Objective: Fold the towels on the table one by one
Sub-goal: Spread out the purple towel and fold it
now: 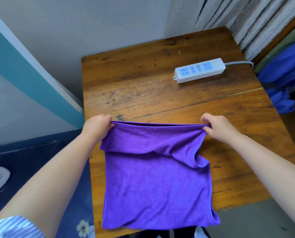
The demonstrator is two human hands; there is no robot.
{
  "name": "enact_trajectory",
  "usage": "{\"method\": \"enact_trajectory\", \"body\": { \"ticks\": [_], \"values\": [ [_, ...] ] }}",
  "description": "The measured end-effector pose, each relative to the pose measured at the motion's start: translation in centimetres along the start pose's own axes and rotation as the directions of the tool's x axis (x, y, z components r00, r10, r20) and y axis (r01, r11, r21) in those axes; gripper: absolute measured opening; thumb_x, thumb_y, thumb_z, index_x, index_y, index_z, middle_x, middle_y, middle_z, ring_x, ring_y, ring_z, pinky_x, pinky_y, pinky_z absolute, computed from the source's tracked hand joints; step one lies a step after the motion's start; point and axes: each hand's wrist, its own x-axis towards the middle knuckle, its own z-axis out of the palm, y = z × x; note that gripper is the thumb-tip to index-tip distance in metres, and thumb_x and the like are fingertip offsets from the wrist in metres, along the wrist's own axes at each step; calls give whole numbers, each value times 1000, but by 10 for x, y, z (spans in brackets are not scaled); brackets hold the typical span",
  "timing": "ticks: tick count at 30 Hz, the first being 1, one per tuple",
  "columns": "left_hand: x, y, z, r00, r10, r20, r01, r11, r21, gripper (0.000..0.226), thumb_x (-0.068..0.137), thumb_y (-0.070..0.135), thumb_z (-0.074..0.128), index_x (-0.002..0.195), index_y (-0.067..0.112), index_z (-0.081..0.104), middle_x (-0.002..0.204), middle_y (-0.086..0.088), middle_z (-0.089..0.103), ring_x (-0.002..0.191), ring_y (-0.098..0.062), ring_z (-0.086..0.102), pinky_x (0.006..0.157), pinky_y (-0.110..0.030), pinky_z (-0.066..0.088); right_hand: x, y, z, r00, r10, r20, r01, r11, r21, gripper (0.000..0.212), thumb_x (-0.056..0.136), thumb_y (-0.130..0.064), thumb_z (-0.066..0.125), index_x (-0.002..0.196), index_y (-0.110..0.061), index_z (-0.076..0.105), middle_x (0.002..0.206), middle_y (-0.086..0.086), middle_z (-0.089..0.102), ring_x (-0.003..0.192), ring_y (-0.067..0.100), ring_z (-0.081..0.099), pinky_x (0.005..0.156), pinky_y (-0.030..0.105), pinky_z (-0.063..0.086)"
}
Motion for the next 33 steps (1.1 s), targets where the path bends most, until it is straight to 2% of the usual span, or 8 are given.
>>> {"method": "enact_trajectory", "body": {
  "ticks": [2,6,14,22,25,28,30,33],
  "values": [
    [-3,1,-1,1000,21,-4,-21,999,-29,18,96,25,42,100,8,48,104,-13,62,91,-29,58,68,-36,45,1,-1,0,999,31,9,-31,999,-29,26,87,-8,54,112,-10,62,105,13,67,94,29,59,79,30,45],
    [-8,1,-12,995,78,61,-81,995,63,31,97,22,37,127,15,42,117,-9,57,104,-26,56,72,-32,46,3,-8,-6,991,127,46,-122,988,-95,26,85,-5,50,102,-10,69,106,13,68,101,29,58,85,31,47],
    [-28,-10,-68,983,159,89,-175,957,233,18,98,24,33,101,13,47,108,-5,59,99,-22,55,67,-27,36,-15,-36,-55,979,202,35,-196,973,-125,24,77,3,48,87,-5,68,98,15,68,97,29,58,74,27,44],
    [-52,-13,-181,942,-16,-336,30,999,35,29,99,24,29,100,1,48,110,-17,60,104,-32,57,77,-38,45,-25,-99,-152,974,61,-220,-91,988,-127,22,77,4,49,90,1,67,102,19,66,103,30,58,84,29,46],
    [-67,-16,-221,881,-125,-456,97,992,-86,23,97,13,32,98,-2,49,108,-22,58,100,-36,56,77,-40,44,-33,-121,-186,953,4,-304,-38,993,-107,15,75,4,50,68,-5,60,99,21,66,101,33,58,78,29,44],
    [-92,-27,-245,745,-182,-641,129,983,-128,16,88,-2,41,98,-7,54,103,-26,56,97,-37,55,72,-45,45,-42,-125,-216,896,13,-444,-6,1000,19,29,71,0,45,49,-14,32,73,20,58,86,37,55,60,28,31],
    [-106,-29,-252,671,-219,-708,129,975,-180,18,86,-7,44,99,-11,56,103,-29,55,100,-39,53,72,-50,44,-51,-131,-228,799,-21,-601,111,987,112,16,57,-10,35,46,-14,23,50,8,33,66,32,41,50,32,15],
    [-109,-24,-264,765,-260,-589,205,966,-160,25,95,7,34,110,-1,52,117,-18,52,113,-31,47,85,-43,40,-58,-149,-234,702,-89,-707,247,961,125,16,52,-10,32,45,-16,19,51,4,26,63,30,36,55,31,10]
  ]
}}
